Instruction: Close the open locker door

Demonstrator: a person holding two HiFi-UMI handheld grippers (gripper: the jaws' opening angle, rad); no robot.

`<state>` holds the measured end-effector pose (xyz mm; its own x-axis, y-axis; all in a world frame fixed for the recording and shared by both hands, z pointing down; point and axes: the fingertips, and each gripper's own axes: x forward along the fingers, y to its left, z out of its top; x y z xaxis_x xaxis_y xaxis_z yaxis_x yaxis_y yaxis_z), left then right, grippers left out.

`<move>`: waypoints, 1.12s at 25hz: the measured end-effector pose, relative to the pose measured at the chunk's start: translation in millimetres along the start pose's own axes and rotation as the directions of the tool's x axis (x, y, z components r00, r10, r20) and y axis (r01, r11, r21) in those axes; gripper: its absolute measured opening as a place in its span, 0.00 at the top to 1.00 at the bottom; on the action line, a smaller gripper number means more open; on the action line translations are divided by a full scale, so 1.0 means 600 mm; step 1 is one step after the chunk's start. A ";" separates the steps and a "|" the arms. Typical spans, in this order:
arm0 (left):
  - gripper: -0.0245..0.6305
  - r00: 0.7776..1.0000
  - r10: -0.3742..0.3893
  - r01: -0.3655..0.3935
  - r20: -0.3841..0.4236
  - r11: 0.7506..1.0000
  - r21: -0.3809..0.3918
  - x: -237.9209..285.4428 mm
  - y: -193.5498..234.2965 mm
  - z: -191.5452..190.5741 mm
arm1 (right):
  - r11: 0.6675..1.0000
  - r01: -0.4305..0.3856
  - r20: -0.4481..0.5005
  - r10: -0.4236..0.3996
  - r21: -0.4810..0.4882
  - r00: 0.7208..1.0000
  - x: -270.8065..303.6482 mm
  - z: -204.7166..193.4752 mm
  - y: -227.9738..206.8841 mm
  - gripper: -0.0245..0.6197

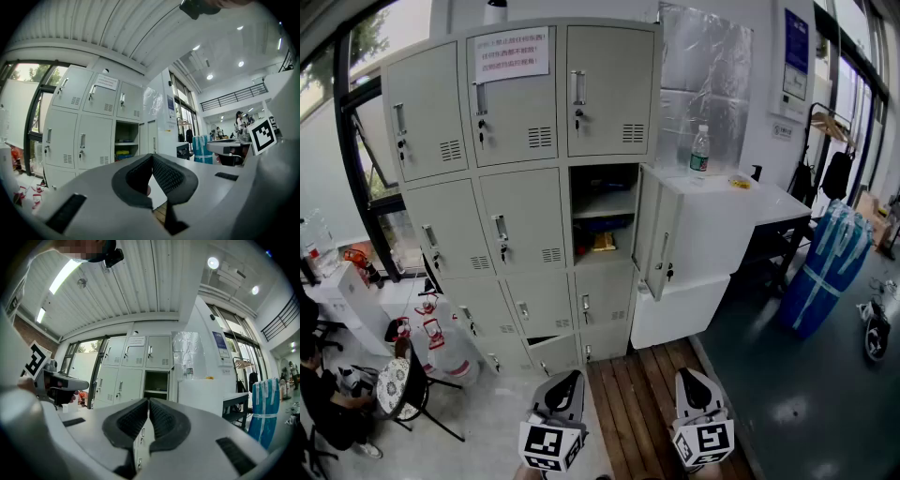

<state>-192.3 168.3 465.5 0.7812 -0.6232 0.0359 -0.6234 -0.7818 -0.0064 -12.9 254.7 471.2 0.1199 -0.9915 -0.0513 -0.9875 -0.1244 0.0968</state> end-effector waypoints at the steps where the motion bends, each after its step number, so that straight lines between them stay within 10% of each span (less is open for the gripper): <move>1: 0.93 1.000 0.001 -0.001 0.000 1.000 -0.001 0.000 0.002 -0.001 | 1.000 -0.001 -0.003 0.001 -0.002 1.000 0.002 -0.001 0.001 0.92; 28: 0.93 0.999 0.009 -0.010 -0.047 1.000 -0.018 0.215 0.080 -0.028 | 0.999 0.014 -0.033 -0.013 0.033 0.999 0.205 -0.048 -0.102 0.92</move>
<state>-121.7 50.8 486.6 0.7731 -0.6289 0.0829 -0.6317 -0.7751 0.0116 65.4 139.2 487.9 0.1364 -0.9905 -0.0198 -0.9885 -0.1374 0.0634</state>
